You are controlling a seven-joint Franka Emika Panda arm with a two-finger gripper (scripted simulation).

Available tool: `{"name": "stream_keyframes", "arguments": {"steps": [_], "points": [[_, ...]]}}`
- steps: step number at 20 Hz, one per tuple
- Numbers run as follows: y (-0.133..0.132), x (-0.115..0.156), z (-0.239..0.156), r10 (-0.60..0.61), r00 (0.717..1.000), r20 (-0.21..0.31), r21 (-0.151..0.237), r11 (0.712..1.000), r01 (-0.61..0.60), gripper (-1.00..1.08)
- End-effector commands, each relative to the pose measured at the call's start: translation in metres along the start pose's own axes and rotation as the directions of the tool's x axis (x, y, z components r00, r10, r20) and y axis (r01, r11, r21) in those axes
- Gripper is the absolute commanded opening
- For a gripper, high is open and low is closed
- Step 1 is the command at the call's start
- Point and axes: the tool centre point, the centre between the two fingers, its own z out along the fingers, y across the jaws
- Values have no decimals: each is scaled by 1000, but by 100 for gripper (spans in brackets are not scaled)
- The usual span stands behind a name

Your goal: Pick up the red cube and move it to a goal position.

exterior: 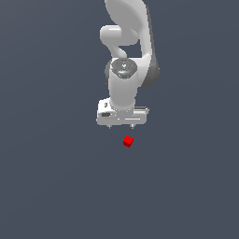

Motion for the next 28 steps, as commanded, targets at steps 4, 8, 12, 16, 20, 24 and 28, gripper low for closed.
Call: {"name": "stream_keyframes", "arguments": {"steps": [4, 8, 12, 16, 20, 24, 28], "points": [[0, 0, 1, 6, 1000, 0, 0, 1000, -6, 100], [-2, -1, 8, 32, 999, -2, 1, 999, -32, 100], [-5, -1, 19, 79, 997, -5, 4, 997, -79, 100], [-10, -2, 35, 147, 989, -8, 7, 989, -147, 100], [-17, -2, 57, 235, 972, -13, 12, 972, -235, 100], [-24, -1, 81, 335, 942, -18, 18, 942, -334, 100], [-31, 1, 103, 418, 908, -22, 24, 908, -418, 100]]}}
